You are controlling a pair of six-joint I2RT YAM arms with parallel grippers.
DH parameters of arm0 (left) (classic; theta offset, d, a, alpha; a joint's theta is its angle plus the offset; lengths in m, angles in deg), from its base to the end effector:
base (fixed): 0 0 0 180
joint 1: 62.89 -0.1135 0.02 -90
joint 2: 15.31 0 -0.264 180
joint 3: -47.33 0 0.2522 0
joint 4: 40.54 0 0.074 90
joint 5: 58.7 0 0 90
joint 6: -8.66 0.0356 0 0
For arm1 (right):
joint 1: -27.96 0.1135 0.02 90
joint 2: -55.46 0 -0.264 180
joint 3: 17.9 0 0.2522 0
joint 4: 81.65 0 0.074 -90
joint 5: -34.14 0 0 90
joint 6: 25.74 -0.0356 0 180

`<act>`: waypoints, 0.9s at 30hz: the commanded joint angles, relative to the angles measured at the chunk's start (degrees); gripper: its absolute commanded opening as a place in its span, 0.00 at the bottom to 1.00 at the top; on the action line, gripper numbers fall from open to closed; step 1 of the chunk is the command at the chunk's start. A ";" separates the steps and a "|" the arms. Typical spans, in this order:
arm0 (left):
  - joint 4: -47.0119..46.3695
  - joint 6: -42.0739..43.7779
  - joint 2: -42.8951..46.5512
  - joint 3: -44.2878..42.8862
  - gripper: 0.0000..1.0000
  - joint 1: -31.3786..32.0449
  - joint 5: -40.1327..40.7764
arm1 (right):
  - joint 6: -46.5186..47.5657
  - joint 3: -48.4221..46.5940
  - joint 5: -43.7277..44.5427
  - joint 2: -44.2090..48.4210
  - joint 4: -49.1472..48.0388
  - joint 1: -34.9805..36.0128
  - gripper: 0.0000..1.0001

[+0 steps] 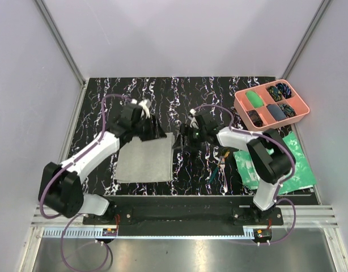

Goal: Fold the napkin into a case and place the utensils inside
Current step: Pick up the lower triangle-folded napkin from the center of the board.

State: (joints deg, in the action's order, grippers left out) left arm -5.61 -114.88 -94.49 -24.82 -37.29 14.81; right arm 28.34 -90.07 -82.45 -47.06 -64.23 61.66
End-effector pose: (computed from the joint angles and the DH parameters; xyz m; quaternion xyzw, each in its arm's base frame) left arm 0.2672 -0.1392 0.2696 -0.0044 0.9058 -0.3127 0.2857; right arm 0.2957 0.2163 0.1654 -0.0652 0.9093 0.3763 0.1654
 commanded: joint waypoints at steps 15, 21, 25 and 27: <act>7.57 -2.67 21.61 16.82 0.62 -13.90 0.33 | 1.02 -4.86 4.97 -11.73 1.52 2.88 0.41; 7.83 -1.97 21.95 15.41 0.62 -19.53 -2.84 | 8.83 -8.72 10.49 -10.95 13.70 -2.48 0.00; 7.84 -1.35 23.45 15.41 0.62 -21.12 -3.20 | 17.10 -11.19 18.83 -8.23 20.32 -4.95 0.00; 7.57 -1.27 24.15 15.85 0.63 -22.00 -3.63 | 16.77 -12.77 19.56 -6.38 23.39 -4.87 0.22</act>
State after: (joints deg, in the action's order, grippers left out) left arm 3.37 -117.26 -72.74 -7.75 -57.85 13.98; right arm 37.67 -100.34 -73.60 -56.64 -52.86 57.39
